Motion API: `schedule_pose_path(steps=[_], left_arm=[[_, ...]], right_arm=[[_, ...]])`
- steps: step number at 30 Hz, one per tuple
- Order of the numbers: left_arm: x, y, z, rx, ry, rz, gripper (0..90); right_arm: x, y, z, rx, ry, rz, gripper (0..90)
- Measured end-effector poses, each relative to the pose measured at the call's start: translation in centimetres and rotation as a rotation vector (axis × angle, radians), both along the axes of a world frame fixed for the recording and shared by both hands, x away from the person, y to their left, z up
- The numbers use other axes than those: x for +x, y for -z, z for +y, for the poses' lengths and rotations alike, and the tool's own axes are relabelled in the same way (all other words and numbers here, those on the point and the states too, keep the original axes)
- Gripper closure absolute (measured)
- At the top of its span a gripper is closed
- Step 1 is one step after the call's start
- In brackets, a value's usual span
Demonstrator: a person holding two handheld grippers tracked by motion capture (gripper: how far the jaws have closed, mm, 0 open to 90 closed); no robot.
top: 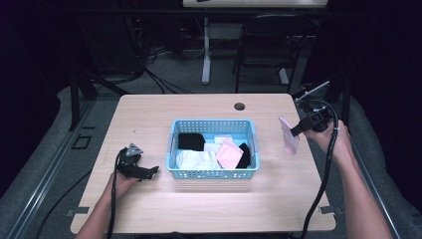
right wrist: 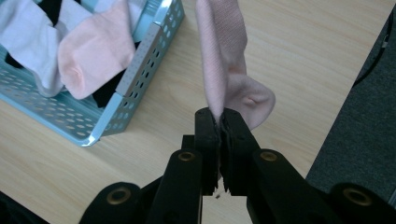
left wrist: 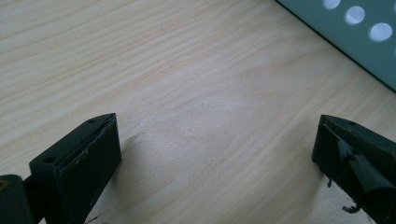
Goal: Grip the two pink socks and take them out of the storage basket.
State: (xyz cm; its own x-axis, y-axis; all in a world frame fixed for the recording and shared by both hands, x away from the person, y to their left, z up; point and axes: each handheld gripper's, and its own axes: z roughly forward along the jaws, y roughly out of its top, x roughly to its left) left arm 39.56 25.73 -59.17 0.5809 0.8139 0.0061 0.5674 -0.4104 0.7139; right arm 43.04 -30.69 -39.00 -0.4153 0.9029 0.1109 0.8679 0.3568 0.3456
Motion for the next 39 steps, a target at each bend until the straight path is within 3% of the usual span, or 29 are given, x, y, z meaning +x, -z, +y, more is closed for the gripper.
schedule_pose_path(steps=[2, 22, 29, 32, 33, 39], left_arm=[[0.0, 0.0, 0.0, 0.000, 0.000, 0.000, 1.1], [0.0, 0.0, 0.0, -0.001, 0.000, 0.000, 1.1], [0.0, 0.0, 0.0, 0.000, 0.001, 0.000, 1.1], [0.0, 0.0, 0.0, 0.000, 0.000, 0.000, 1.1], [0.0, 0.0, 0.0, 0.000, 0.001, 0.000, 1.1], [0.0, 0.0, 0.0, -0.001, -0.002, -0.004, 1.1]], right_arm=[[0.1, 0.2, -0.1, -0.002, 0.001, 0.006, 85.9], [2.0, 9.2, 0.2, -0.031, 0.057, 0.121, 85.8], [1.9, 10.4, 0.1, -0.021, 0.055, 0.139, 82.4], [1.8, 10.6, 0.0, -0.023, 0.060, 0.146, 70.8], [1.7, 10.4, 0.0, -0.021, 0.071, 0.132, 62.1], [1.3, 8.6, -0.2, -0.013, 0.052, 0.096, 37.5]])
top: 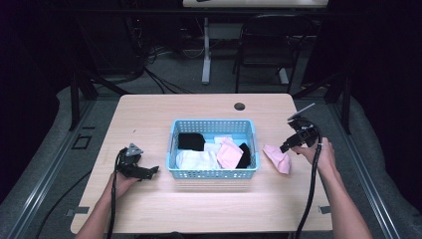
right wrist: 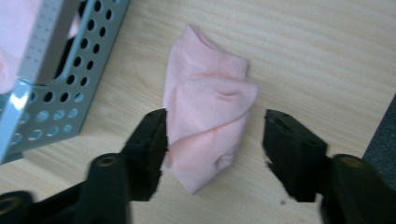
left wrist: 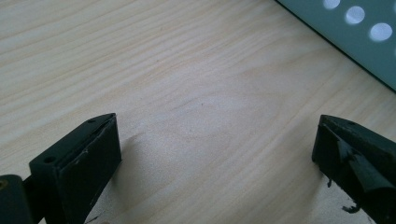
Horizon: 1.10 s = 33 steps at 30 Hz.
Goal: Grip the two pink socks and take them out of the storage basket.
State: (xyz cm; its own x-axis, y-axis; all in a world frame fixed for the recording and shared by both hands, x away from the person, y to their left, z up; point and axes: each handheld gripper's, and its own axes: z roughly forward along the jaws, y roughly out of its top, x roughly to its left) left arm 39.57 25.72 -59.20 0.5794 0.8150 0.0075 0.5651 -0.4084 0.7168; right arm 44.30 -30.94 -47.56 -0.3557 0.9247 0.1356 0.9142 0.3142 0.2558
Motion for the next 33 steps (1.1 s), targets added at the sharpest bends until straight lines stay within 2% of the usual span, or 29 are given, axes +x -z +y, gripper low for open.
schedule_pose_path(steps=[1, 2, 3, 5, 8, 9, 12, 14, 15, 22, 23, 24, 25, 31, 32, 33], left_arm=[[0.0, 0.0, 0.0, 0.001, 0.003, 0.004, 1.1], [0.0, 0.0, 0.0, 0.001, 0.003, 0.004, 1.1], [0.0, 0.0, 0.0, 0.001, 0.002, 0.004, 1.1], [0.0, 0.0, 0.0, 0.001, 0.002, 0.004, 1.1], [0.0, 0.0, 0.0, 0.001, 0.002, 0.004, 1.1], [0.0, 0.0, 0.0, 0.001, 0.000, 0.001, 1.1], [0.0, 0.0, 0.0, 0.001, 0.002, 0.004, 1.1], [0.0, 0.0, 0.0, 0.001, 0.001, 0.002, 1.1], [0.0, 0.0, 0.0, 0.001, 0.002, 0.004, 1.1], [0.0, 0.0, 0.0, 0.001, 0.002, 0.004, 1.1], [0.0, 0.0, 0.0, 0.001, 0.002, 0.004, 1.1], [0.0, 0.0, 0.0, 0.002, 0.003, 0.005, 1.1], [0.0, 0.0, 0.0, 0.001, 0.002, 0.004, 1.1], [0.0, 0.0, 0.0, 0.001, 0.003, 0.005, 1.1], [0.0, 0.0, 0.0, 0.001, 0.003, 0.005, 1.1], [0.0, 0.0, 0.0, 0.001, 0.003, 0.004, 1.1]], right_arm=[[-0.2, -0.3, 0.1, 0.007, 0.006, -0.019, 32.1], [-0.2, -0.3, 0.1, 0.007, 0.006, -0.019, 32.1], [-0.4, -1.3, 0.1, 0.017, -0.012, -0.036, 26.3], [-0.6, -2.0, 0.3, 0.034, -0.024, -0.051, 19.7], [-0.8, -2.8, 0.5, 0.039, -0.034, -0.069, 14.4], [-1.0, -3.6, 0.8, 0.052, -0.048, -0.092, 11.2], [-1.1, -4.6, 1.6, 0.058, -0.071, -0.113, 3.3], [-1.1, -4.9, 1.8, 0.060, -0.087, -0.115, 2.4], [-1.2, -5.4, 2.8, 0.062, -0.109, -0.134, 0.0], [-1.4, -6.5, 7.0, 0.068, -0.216, -0.163, 0.0], [-1.4, -6.5, 7.0, 0.068, -0.216, -0.163, 0.0], [-1.4, -6.6, 7.7, 0.065, -0.232, -0.162, 0.0], [-1.2, -6.6, 9.2, 0.068, -0.262, -0.168, 0.0], [-0.4, -6.0, 12.3, 0.073, -0.314, -0.152, 0.0], [-0.4, -6.0, 12.3, 0.073, -0.314, -0.152, 0.0], [-0.1, -5.7, 13.3, 0.067, -0.339, -0.141, 0.0]])
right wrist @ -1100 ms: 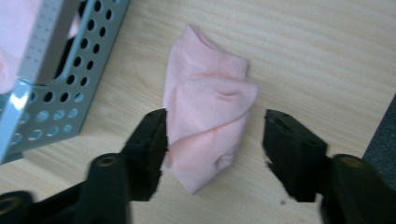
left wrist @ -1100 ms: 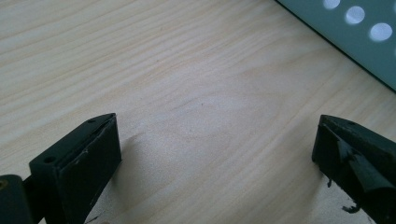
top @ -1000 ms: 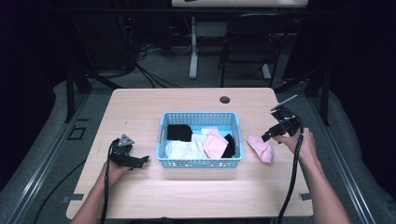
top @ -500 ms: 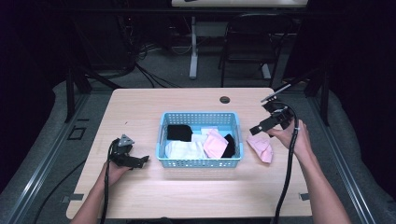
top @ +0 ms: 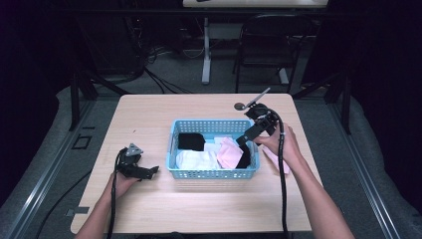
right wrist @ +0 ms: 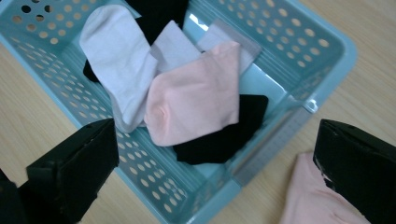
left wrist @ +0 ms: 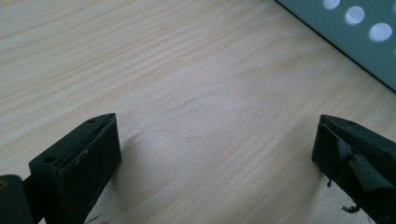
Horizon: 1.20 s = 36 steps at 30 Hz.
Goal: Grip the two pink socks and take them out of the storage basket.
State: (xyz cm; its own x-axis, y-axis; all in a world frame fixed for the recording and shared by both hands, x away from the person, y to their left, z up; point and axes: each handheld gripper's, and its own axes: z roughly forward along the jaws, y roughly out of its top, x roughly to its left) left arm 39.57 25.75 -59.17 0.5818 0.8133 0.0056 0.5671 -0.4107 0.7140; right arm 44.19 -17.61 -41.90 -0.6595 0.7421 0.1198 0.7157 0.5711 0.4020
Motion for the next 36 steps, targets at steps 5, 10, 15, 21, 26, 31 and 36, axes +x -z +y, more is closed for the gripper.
schedule_pose_path(steps=[5, 10, 15, 21, 26, 31, 36], left_arm=[[0.0, 0.0, 0.0, 0.000, 0.000, 0.001, 1.1], [0.0, 0.0, 0.0, -0.002, -0.003, -0.004, 1.1], [0.0, 0.0, 0.0, -0.002, -0.001, -0.004, 1.1], [0.0, 0.0, 0.0, -0.002, -0.001, -0.004, 1.1], [0.0, 0.0, 0.0, -0.003, -0.001, -0.004, 1.1], [0.0, 0.0, 0.0, -0.002, 0.000, -0.004, 1.1], [0.0, 0.0, 0.0, -0.001, 0.003, 0.001, 1.1]], right_arm=[[0.7, 1.2, 2.0, -0.011, -0.030, 0.024, 0.8], [1.4, 2.4, 2.9, -0.012, -0.040, 0.050, 2.4], [2.4, 4.7, 3.9, -0.038, -0.049, 0.095, 7.3], [3.2, 6.6, 4.2, -0.055, -0.029, 0.136, 12.3], [3.8, 7.7, 4.4, -0.083, -0.020, 0.151, 22.9], [4.1, 8.5, 4.7, -0.108, -0.019, 0.163, 33.6], [4.4, 9.3, 5.0, -0.142, -0.004, 0.189, 43.1]])
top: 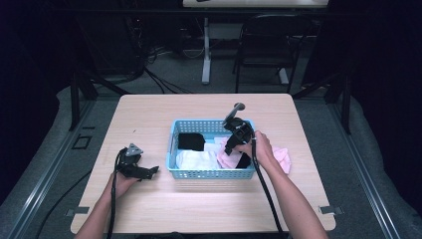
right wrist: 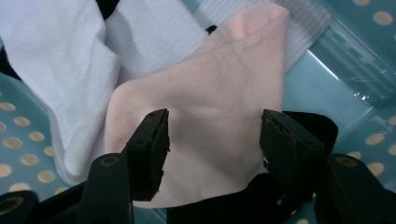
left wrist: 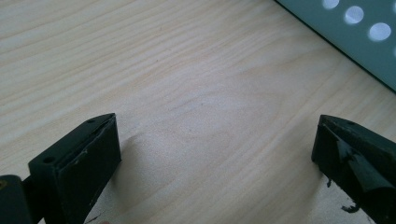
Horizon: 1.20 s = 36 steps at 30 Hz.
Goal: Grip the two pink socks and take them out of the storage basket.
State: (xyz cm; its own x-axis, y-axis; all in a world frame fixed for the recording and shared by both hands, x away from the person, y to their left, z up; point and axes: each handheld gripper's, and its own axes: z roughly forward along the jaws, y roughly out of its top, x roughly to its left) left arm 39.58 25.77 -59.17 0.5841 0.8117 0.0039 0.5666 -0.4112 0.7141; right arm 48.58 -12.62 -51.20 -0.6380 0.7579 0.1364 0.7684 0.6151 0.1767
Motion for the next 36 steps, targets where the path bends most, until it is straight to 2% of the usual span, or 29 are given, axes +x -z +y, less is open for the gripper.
schedule_pose_path(steps=[2, 3, 6, 8, 9, 10, 11, 14, 15, 22, 24, 25, 26, 30, 33, 36], left_arm=[[0.0, 0.0, 0.0, 0.000, 0.000, 0.000, 1.1], [0.0, 0.0, 0.0, 0.000, 0.001, 0.000, 1.1], [0.0, 0.0, 0.0, 0.000, 0.001, 0.000, 1.1], [0.0, 0.0, 0.0, 0.000, 0.001, 0.000, 1.1], [0.0, 0.0, 0.0, 0.000, 0.001, 0.000, 1.1], [0.0, 0.0, 0.0, 0.000, 0.002, 0.000, 1.1], [0.0, 0.0, 0.0, 0.000, 0.002, 0.000, 1.1], [0.0, 0.0, 0.0, 0.000, 0.002, 0.000, 1.1], [0.0, 0.0, 0.0, 0.000, 0.002, 0.000, 1.1], [0.0, 0.0, 0.0, 0.000, 0.002, 0.000, 1.1], [0.0, 0.0, 0.0, 0.000, 0.002, 0.000, 1.1], [0.0, 0.0, 0.0, 0.000, 0.002, 0.000, 1.1], [0.0, 0.0, 0.0, 0.000, 0.002, 0.000, 1.1], [0.0, 0.0, 0.0, 0.000, 0.002, 0.000, 1.1], [0.0, 0.0, 0.0, 0.000, 0.001, 0.000, 1.1], [0.0, 0.0, 0.0, 0.000, 0.002, 0.000, 1.1]], right_arm=[[0.1, 0.4, 0.1, 0.003, 0.004, -0.003, 50.5], [0.2, 0.5, 0.2, -0.016, -0.001, 0.013, 56.0], [0.2, 0.8, 0.3, -0.012, 0.017, -0.002, 66.9], [0.2, 0.5, 0.2, -0.026, 0.009, 0.007, 74.4], [0.2, 0.5, 0.2, -0.026, 0.009, 0.007, 74.4], [0.1, 0.6, 0.2, -0.005, 0.025, -0.001, 77.7], [0.1, 0.2, 0.0, -0.010, 0.010, 0.001, 82.3], [-0.1, 0.2, 0.0, 0.009, 0.027, -0.022, 84.5], [-0.3, -0.3, -0.2, 0.004, 0.006, -0.022, 87.4], [-0.8, -0.9, -0.5, 0.030, 0.018, -0.034, 88.9], [-0.8, -1.2, -0.7, 0.030, -0.002, -0.038, 89.2], [-1.0, -1.3, -0.7, 0.046, 0.013, -0.046, 89.2], [-1.1, -2.0, -0.9, 0.041, -0.004, -0.045, 89.2], [-1.5, -3.0, -1.2, 0.087, 0.019, -0.070, 89.2], [-1.6, -3.8, -1.4, 0.080, 0.001, -0.073, 89.2], [-1.9, -4.8, -1.5, 0.097, -0.001, -0.094, 89.2]])
